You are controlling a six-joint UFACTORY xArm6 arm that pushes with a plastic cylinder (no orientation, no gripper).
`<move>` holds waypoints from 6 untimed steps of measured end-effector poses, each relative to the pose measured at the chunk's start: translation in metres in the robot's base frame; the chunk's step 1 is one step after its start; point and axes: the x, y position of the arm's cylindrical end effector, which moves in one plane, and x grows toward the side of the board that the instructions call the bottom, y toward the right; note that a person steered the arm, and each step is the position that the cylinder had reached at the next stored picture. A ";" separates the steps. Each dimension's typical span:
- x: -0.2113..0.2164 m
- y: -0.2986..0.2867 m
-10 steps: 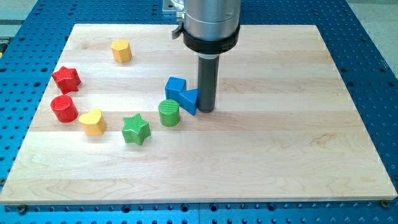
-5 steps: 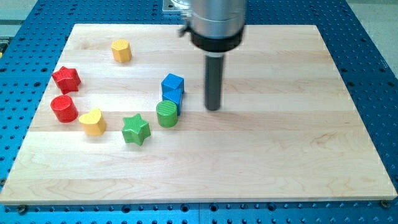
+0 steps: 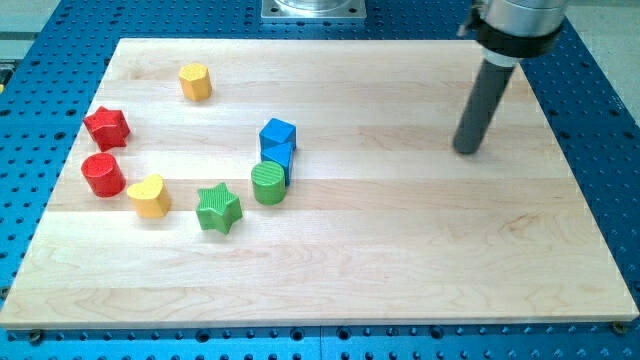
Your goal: Move the blue triangle below the blue cube
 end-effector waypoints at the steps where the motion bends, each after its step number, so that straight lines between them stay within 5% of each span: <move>1: -0.006 -0.051; 2: -0.077 -0.118; 5: -0.042 -0.266; 6: -0.010 -0.263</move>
